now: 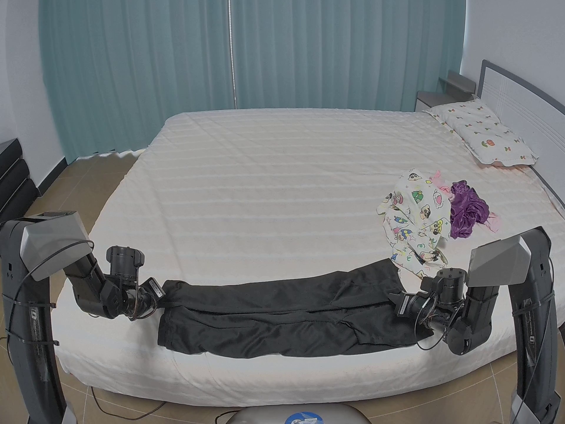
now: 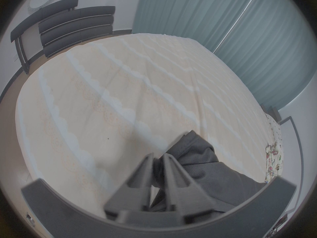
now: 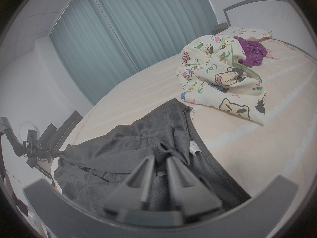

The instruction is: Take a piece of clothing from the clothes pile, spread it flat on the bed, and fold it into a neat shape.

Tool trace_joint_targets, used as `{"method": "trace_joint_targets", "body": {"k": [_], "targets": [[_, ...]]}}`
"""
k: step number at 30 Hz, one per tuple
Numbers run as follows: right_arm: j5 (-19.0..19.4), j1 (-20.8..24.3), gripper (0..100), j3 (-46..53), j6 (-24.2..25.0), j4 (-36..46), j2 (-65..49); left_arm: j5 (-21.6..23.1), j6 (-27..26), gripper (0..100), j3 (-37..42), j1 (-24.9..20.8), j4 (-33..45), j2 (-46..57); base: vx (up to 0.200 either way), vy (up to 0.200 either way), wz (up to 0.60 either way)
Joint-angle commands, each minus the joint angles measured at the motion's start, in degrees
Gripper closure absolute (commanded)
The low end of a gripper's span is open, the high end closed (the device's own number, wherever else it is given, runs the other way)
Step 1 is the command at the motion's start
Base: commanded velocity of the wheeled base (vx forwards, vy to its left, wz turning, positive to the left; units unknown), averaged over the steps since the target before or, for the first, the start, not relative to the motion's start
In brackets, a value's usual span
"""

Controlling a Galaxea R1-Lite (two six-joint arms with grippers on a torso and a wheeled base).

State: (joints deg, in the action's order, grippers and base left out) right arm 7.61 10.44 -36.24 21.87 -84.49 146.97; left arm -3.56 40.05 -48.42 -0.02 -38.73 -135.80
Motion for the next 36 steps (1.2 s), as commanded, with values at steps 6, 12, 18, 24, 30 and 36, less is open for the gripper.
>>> {"method": "trace_joint_targets", "body": {"k": [6, 12, 18, 24, 30, 36], "targets": [[-0.6, -1.6, 0, 1.0, 1.7, -0.7, -4.7, 1.3, 0.5, 0, 5.0, 1.3, -0.5, 3.4, 0.0, 0.0, 0.0], [0.0, -3.1, 0, 2.1, 4.9, 0.1, -7.1, 12.4, 1.8, 0, 13.6, 3.2, -0.5, 12.4, 0.0, 0.0, 0.0], [0.0, -3.1, 0, 2.1, 4.9, 0.1, -6.1, 15.1, -1.8, 0, 19.2, 0.0, -1.9, 13.2, 0.0, 0.0, 0.0], [0.1, -3.1, 0, 2.3, 4.9, 0.1, -5.9, 14.6, -7.7, 0, 19.9, -0.9, -6.7, 9.0, 0.0, 0.0, 0.0], [0.2, -3.0, 0, 2.1, 4.9, -0.1, -5.8, 10.9, -8.1, 0, 19.2, -3.8, -8.7, 6.1, 0.0, 0.0, 0.0], [0.2, -3.0, 0, 2.0, 5.0, -0.1, -5.8, 9.4, -10.7, 100, 20.1, -4.8, -10.4, 4.4, 0.0, 0.0, 0.0]]}}
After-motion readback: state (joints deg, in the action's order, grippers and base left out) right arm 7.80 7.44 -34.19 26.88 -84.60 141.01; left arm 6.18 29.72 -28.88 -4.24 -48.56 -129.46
